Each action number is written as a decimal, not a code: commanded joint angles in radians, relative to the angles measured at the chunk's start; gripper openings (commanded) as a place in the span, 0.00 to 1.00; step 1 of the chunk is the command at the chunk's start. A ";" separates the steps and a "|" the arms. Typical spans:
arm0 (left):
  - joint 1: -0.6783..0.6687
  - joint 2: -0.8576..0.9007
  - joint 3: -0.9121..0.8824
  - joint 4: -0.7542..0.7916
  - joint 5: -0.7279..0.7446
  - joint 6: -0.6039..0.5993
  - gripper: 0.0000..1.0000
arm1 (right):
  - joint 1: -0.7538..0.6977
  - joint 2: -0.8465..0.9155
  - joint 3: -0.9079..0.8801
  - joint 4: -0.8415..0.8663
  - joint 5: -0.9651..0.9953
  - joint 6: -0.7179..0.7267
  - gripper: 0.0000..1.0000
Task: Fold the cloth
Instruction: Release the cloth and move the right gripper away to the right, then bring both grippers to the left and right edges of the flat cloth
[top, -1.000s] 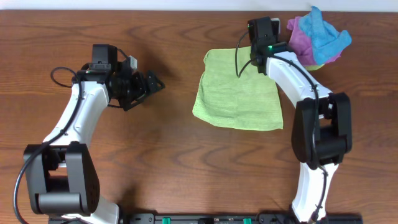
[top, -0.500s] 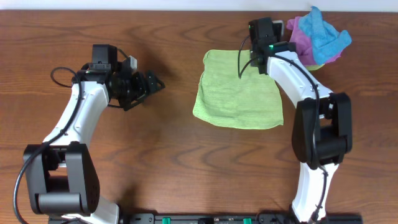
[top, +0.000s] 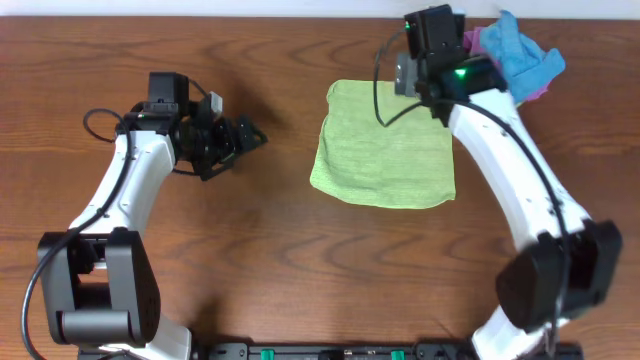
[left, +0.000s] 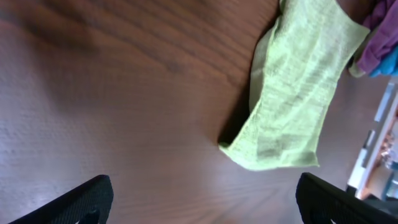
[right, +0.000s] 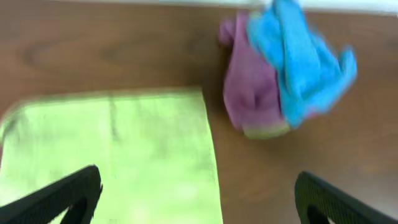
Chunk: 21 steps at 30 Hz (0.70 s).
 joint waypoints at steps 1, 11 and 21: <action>0.003 0.004 -0.001 -0.030 0.072 0.023 0.95 | -0.014 -0.076 0.007 -0.118 -0.161 0.117 0.99; -0.006 -0.121 -0.003 -0.129 0.169 0.055 0.95 | -0.204 -0.419 -0.175 -0.464 -0.391 0.136 0.99; -0.125 -0.128 -0.154 0.021 0.156 -0.049 0.95 | -0.470 -0.861 -0.791 -0.200 -0.714 0.092 0.99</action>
